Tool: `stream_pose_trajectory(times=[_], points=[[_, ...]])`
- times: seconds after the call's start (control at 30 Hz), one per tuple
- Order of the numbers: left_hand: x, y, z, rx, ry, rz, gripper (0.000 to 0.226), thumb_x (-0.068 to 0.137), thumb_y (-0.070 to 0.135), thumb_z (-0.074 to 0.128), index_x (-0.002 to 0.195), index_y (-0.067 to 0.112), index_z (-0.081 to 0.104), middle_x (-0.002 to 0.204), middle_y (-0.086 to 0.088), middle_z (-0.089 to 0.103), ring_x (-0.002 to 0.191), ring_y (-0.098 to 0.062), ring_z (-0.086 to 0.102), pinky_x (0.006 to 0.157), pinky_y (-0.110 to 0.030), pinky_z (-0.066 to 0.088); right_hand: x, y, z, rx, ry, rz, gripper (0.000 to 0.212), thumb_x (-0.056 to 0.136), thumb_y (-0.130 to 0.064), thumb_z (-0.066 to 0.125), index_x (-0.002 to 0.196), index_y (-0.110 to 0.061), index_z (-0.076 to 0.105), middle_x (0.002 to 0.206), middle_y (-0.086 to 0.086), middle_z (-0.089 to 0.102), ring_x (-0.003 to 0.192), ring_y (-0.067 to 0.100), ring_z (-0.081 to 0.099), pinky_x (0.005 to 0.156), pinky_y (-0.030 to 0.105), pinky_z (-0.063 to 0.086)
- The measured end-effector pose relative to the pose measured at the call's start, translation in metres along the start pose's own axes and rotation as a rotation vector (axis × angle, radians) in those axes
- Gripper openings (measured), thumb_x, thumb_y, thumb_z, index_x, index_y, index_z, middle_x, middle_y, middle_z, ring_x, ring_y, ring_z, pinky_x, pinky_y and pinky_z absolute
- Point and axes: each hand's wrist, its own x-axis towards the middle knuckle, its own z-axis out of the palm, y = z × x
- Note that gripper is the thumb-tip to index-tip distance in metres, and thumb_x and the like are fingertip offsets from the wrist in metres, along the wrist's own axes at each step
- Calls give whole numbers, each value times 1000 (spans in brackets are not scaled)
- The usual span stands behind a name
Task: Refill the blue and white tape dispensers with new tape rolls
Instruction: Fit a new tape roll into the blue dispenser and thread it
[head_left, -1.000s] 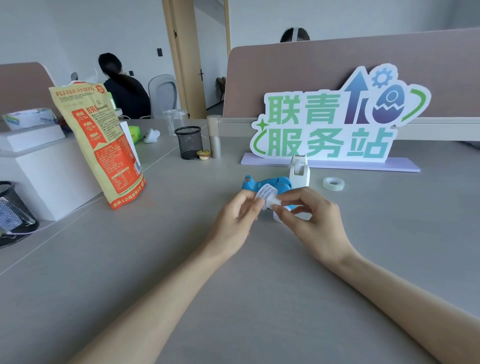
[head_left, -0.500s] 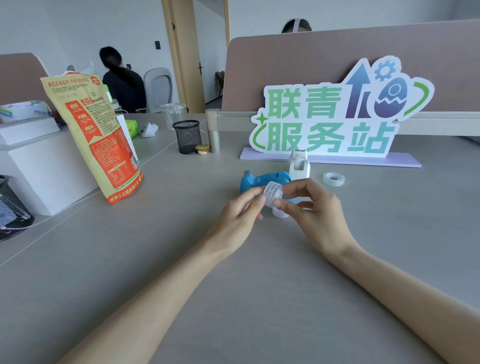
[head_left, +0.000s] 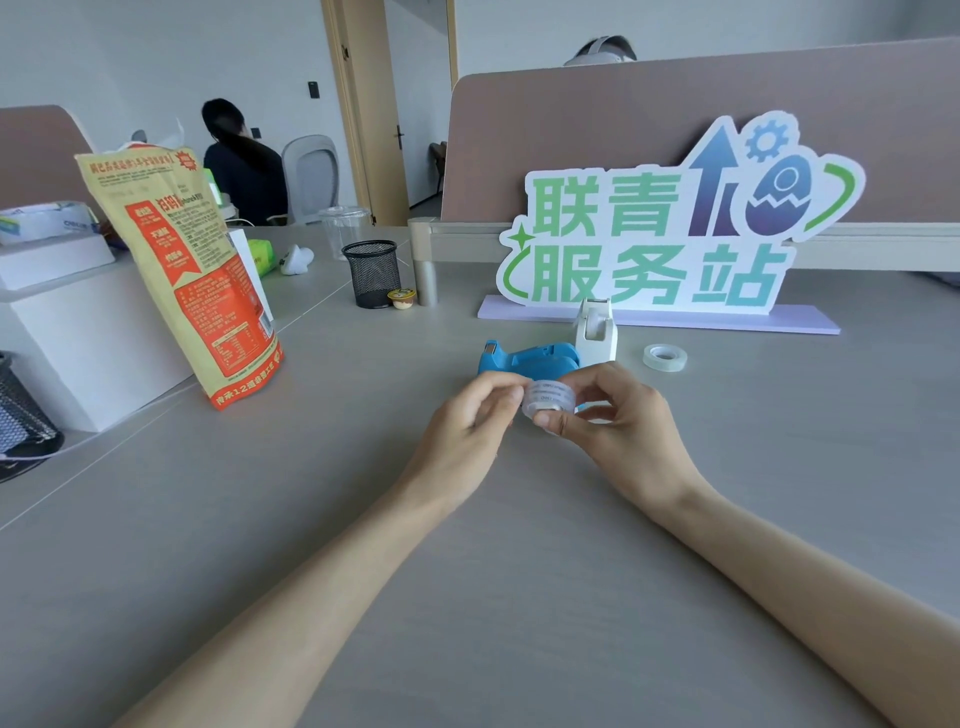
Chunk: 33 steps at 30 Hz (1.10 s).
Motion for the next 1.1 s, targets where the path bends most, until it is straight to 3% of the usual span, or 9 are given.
stream_pose_trajectory(times=[0.1, 0.27, 0.5, 0.67, 0.8, 0.9, 1.03, 1.1], points=[[-1, 3, 0, -24, -10, -61, 12, 94, 38, 53, 96, 35, 65, 85, 28, 67, 81, 4, 60, 61, -23, 46, 0, 0, -1, -18, 3, -11, 20, 73, -22, 83, 85, -26, 67, 97, -2, 68, 87, 9, 60, 75, 18, 50], [-1, 7, 0, -78, -32, -106, 16, 90, 37, 60, 94, 26, 71, 76, 19, 69, 70, 4, 57, 59, -22, 44, -3, -3, 0, -54, -5, -55, 22, 72, -20, 83, 82, -28, 64, 92, -5, 69, 83, 5, 58, 72, 15, 47], [1, 3, -6, -150, -23, -146, 12, 92, 27, 60, 97, 30, 70, 93, 7, 70, 71, 0, 58, 59, -21, 44, -4, -4, 0, -81, 18, -65, 25, 70, -23, 84, 81, -32, 64, 73, -23, 60, 67, -2, 50, 62, 11, 37], [2, 1, -7, -144, 8, -148, 15, 91, 22, 61, 97, 30, 72, 89, 9, 70, 66, 2, 55, 56, -18, 43, -6, -9, 0, -81, 22, -54, 28, 73, -21, 83, 79, -36, 60, 73, -15, 60, 63, 0, 53, 58, 10, 41], [4, 1, -8, -127, 49, -147, 13, 88, 20, 64, 95, 24, 74, 83, 8, 70, 63, 3, 53, 54, -13, 42, -6, -11, -1, -24, -34, 7, 20, 76, -18, 80, 86, -23, 63, 72, -2, 65, 47, 3, 56, 48, 14, 40], [5, 0, -7, -113, 61, -157, 9, 88, 18, 64, 90, 22, 72, 81, 8, 69, 61, 3, 53, 54, -17, 41, -6, -10, -1, 22, -46, 40, 21, 78, -12, 78, 88, -23, 62, 76, 2, 70, 52, 7, 66, 54, 24, 53], [6, -1, -6, -95, 64, -157, 8, 91, 18, 59, 91, 18, 67, 78, 10, 70, 58, 1, 54, 53, -20, 42, -5, -5, -1, 60, -44, 67, 27, 80, -3, 73, 91, -26, 64, 74, 9, 75, 63, 18, 70, 62, 15, 51], [7, -1, -6, -101, 71, -158, 9, 92, 19, 59, 93, 15, 67, 75, 10, 70, 57, -1, 54, 53, -20, 42, -4, -3, -2, 84, -56, 78, 29, 80, -1, 71, 93, -26, 64, 73, 10, 75, 68, 20, 72, 68, 23, 52]])
